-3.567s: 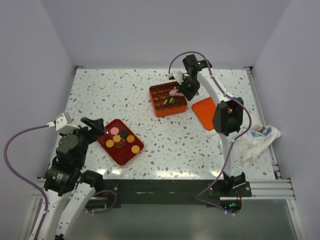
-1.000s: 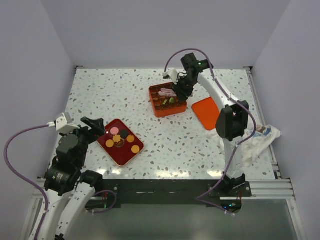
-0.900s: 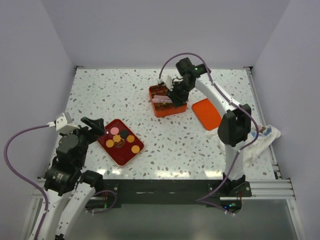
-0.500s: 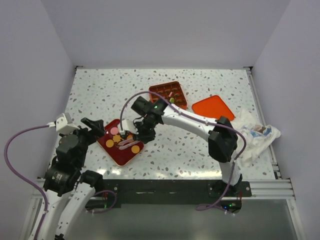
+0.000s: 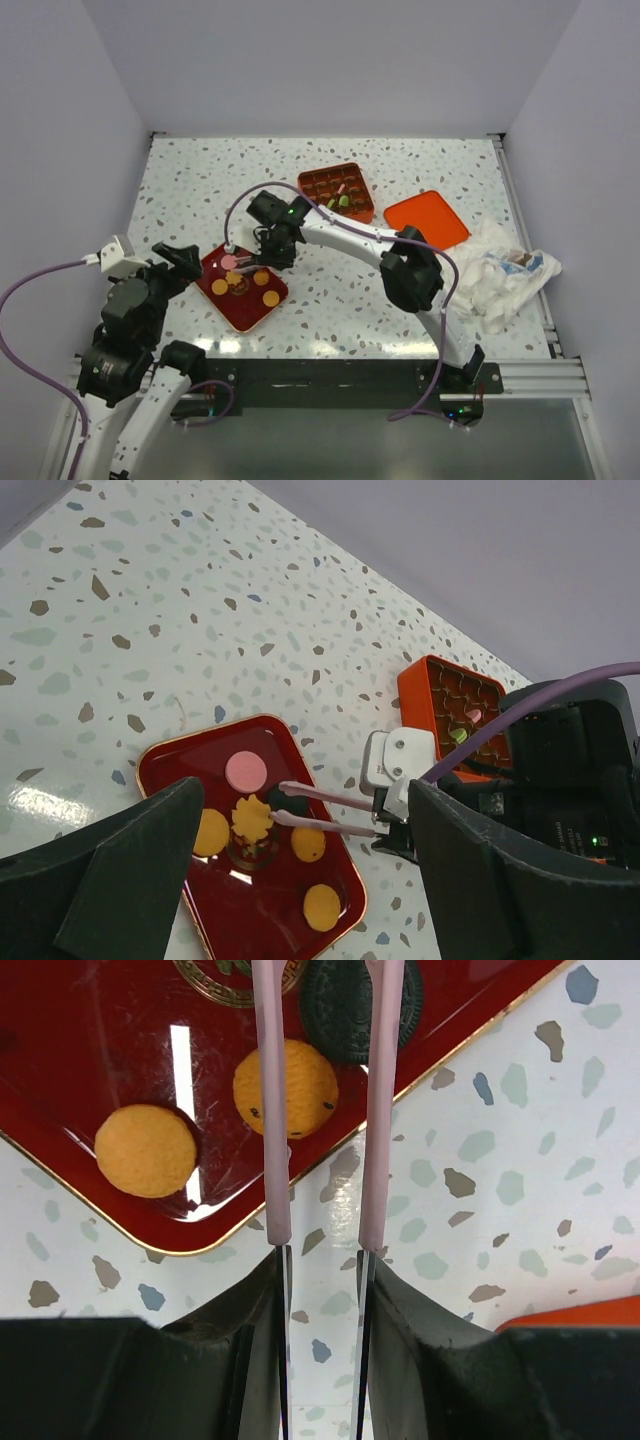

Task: Pack the cookies
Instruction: Pick up the fake cookies from the plate.

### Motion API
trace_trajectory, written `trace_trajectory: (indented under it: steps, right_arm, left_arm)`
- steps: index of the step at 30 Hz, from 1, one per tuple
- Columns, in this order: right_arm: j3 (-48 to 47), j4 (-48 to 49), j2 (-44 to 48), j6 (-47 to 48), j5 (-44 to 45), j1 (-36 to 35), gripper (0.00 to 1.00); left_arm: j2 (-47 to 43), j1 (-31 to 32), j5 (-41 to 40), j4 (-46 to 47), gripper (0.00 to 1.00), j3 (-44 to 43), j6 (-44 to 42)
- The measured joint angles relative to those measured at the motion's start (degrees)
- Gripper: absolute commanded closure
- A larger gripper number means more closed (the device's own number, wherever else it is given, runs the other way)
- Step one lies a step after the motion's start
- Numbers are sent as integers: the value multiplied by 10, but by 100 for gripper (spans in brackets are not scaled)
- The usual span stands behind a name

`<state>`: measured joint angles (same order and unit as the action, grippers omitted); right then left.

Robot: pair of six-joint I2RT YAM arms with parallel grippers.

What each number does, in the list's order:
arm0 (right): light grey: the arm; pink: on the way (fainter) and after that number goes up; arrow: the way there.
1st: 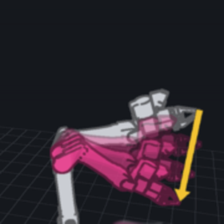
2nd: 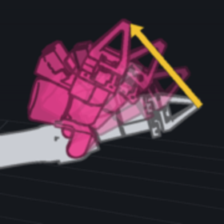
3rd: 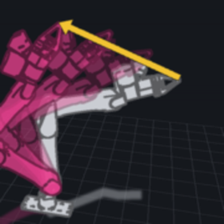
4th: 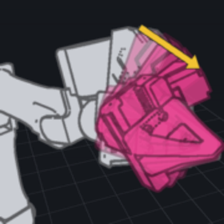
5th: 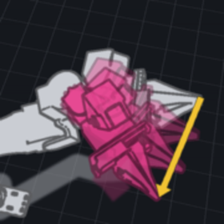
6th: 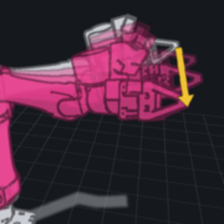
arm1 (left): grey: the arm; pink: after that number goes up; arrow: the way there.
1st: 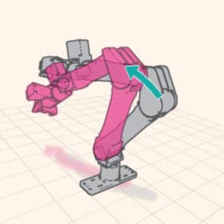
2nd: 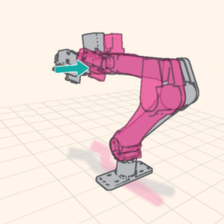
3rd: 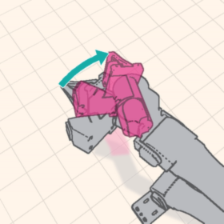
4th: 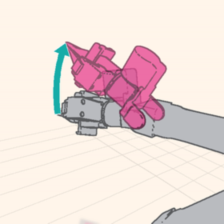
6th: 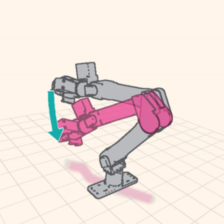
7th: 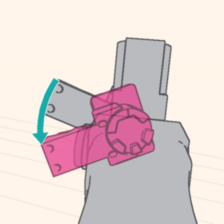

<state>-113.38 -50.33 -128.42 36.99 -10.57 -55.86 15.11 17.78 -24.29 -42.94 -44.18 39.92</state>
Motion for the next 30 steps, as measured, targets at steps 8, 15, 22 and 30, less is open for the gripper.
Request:
trace_trajectory:
  steps: [8, 15, 22, 30]
  right_arm:
    - [2, -4, 0, 12, 36, 1, 63]
    - [2, -14, 0, 16, 40, 10, 60]
    - [2, -16, 0, 16, 41, 13, 59]
    - [2, -29, 0, 16, 40, 13, 58]
  left_arm:
    - [-3, 0, 0, -1, 12, 0, 0]
    - [-15, 0, 0, -3, 12, 0, 1]
    - [-19, 0, 0, -5, 12, 3, 4]
    - [-19, 0, 0, -9, 12, 9, 10]
